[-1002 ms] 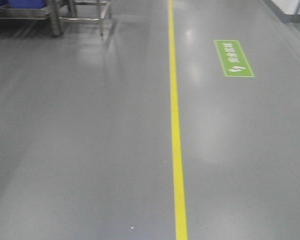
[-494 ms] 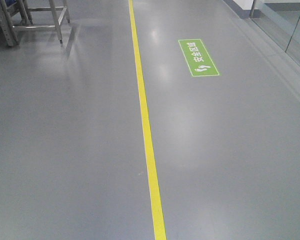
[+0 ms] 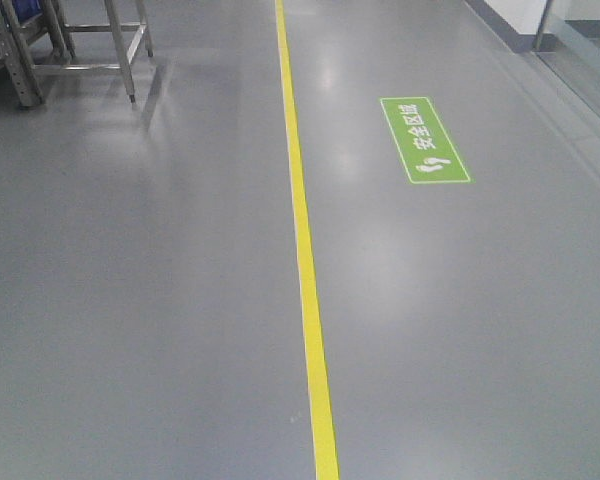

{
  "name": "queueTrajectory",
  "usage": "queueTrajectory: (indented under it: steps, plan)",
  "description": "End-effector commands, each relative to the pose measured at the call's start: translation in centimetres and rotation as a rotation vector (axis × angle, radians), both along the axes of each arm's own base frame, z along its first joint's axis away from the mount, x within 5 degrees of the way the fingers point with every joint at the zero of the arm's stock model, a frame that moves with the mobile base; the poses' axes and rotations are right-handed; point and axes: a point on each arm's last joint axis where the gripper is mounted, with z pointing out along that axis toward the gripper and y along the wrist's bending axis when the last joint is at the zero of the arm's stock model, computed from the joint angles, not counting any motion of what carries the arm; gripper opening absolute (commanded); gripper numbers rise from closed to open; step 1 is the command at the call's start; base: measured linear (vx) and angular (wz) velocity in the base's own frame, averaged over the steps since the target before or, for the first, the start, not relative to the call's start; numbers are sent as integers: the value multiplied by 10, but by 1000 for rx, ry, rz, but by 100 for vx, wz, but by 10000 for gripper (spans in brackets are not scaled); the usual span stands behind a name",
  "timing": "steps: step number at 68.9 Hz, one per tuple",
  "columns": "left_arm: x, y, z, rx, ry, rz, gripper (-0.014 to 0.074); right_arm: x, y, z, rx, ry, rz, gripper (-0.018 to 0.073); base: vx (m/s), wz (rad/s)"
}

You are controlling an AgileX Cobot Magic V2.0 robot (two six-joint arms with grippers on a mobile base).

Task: Move and align brake pads A on conveyor
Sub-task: 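Drive the base along the yellow-lined aisle toward the steel table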

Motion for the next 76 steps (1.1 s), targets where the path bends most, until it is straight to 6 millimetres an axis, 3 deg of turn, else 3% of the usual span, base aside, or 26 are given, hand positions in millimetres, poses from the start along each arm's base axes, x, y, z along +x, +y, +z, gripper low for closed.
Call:
queueTrajectory:
  steps: [1,76]
  plan:
    - [1,0,15,-15,-90,-2,412,0,-1,15,-4,-87,-9,515,60,13]
    - [1,0,15,-15,-90,-2,412,0,-1,15,-4,-87,-9,515,69,0]
